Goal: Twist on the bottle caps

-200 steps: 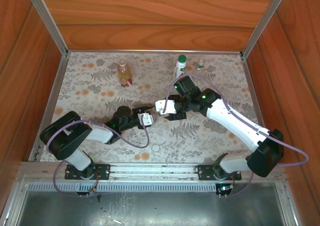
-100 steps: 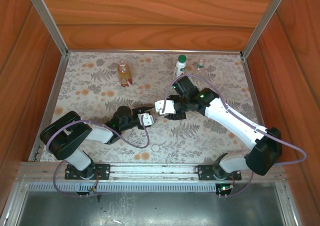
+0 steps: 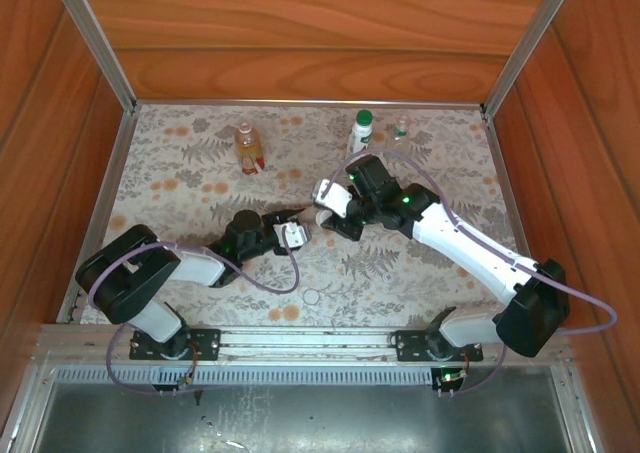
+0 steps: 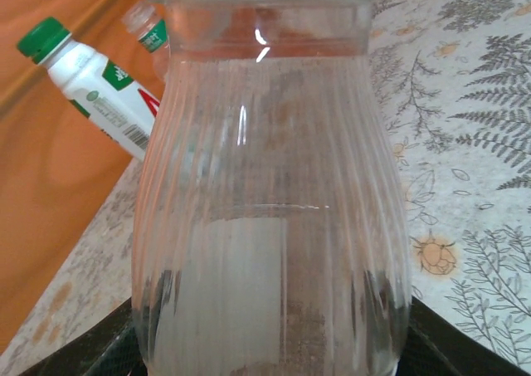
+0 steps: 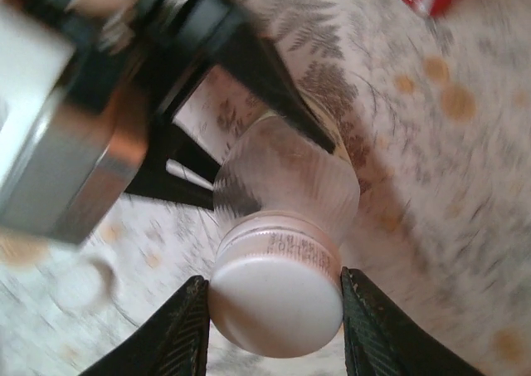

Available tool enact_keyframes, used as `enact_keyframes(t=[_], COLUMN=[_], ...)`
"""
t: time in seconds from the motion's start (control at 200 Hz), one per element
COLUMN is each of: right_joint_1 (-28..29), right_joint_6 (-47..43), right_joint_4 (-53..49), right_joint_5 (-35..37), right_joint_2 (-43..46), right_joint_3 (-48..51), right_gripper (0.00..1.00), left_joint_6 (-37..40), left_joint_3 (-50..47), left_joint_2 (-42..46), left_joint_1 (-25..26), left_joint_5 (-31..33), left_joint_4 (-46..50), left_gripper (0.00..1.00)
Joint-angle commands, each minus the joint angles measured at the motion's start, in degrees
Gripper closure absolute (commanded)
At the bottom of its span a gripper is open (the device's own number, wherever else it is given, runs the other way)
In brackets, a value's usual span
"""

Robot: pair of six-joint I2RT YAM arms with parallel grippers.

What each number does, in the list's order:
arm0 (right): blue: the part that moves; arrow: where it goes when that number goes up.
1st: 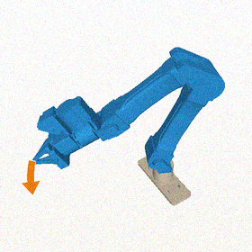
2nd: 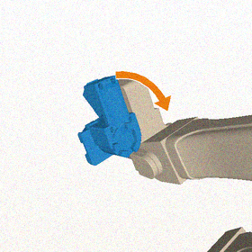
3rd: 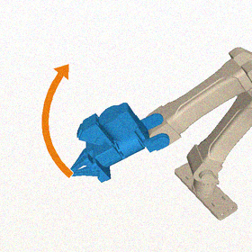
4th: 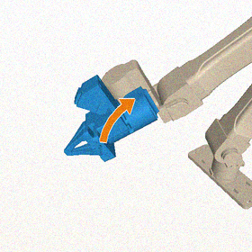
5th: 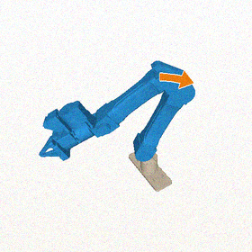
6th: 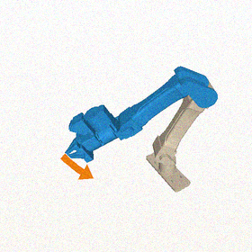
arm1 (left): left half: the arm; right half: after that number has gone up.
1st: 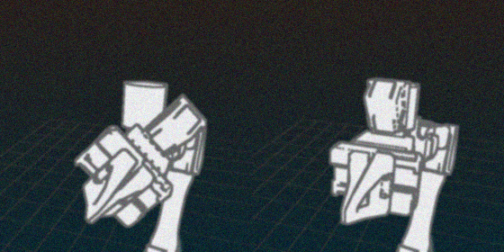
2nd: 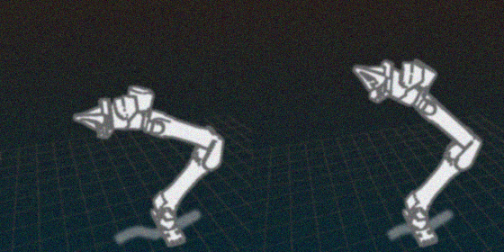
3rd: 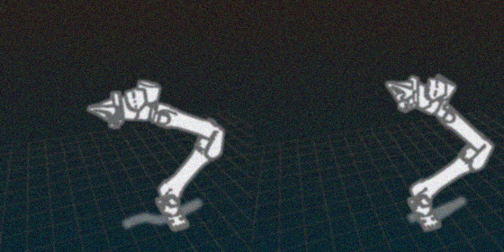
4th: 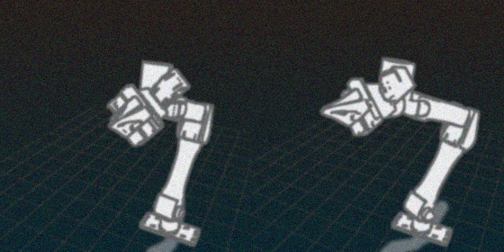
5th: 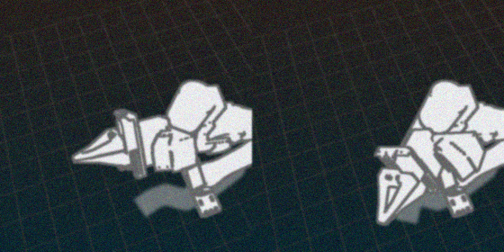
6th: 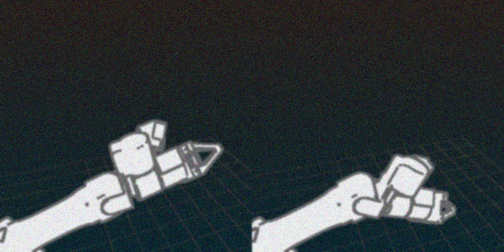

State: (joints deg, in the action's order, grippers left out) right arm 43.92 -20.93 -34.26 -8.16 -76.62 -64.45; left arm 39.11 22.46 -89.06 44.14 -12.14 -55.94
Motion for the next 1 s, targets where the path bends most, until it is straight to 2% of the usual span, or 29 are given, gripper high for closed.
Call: enact_keyframes(t=[0.0,0.11,0.17,0.255,0.34,0.38,0.45,0.53,0.66,0.77,0.859,0.994], right_joint_1=[0.29,0.22,0.2,0.08,-0.33,-0.41,-0.4,-0.33,0.06,1.34,2.54,3.44], right_joint_6=[38.75,63.9,67.47,65.26,53.57,46.46,28.32,10.35,-8.89,-27.25,-34.53,-38.39], right_joint_4=[7.23,1.0,-1.48,-3.0,-4.94,-5.83,-6.67,-7.75,-10.0,-11.51,-9.8,-10.56], right_joint_5=[2.54,-1.07,-4.38,-6.84,-5.72,-4.19,-3.91,-2.32,1.21,1.16,3.26,5.49], right_joint_2=[-0.72,-2.23,-3.06,-3.02,-1.2,0.24,2.93,5.64,7.23,7.61,7.59,5.36], right_joint_3=[-1.93,-3.62,-4.7,-5.58,-6.42,-6.45,-6.01,-5.03,-4.95,-4.4,-4.11,-6.28], right_gripper=[0.83,0.83,0.78,0.63,0.43,0.39,0.32,0.32,0.31,0.32,0.32,0.32], left_joint_6=[2.1,2.38,2.37,2.46,2.37,2.46,2.37,2.54,2.37,2.28,2.29,2.37], left_joint_3=[2.26,2.75,2.94,3.08,2.96,2.83,2.42,2.07,1.99,2.06,2.06,2.15], left_joint_2=[1.23,1.9,2.29,2.55,2.66,2.82,3.26,3.7,4.31,4.76,5.12,5.19], left_joint_1=[0.89,0.87,0.87,0.86,0.91,0.89,0.87,0.9,0.88,0.88,0.87,0.86], left_joint_5=[-2.8,-2.95,-3.08,-3.17,-3.15,-3.06,-2.97,-3.1,-4.0,-4.12,-3.87,-3.94], left_joint_4=[-0.1,0.77,1.15,1.6,1.87,1.96,2.19,2.63,3.25,3.66,4.06,4.44], left_gripper=[0.43,0.43,0.43,0.43,0.43,0.43,0.43,0.43,0.43,0.43,0.43,0.43])
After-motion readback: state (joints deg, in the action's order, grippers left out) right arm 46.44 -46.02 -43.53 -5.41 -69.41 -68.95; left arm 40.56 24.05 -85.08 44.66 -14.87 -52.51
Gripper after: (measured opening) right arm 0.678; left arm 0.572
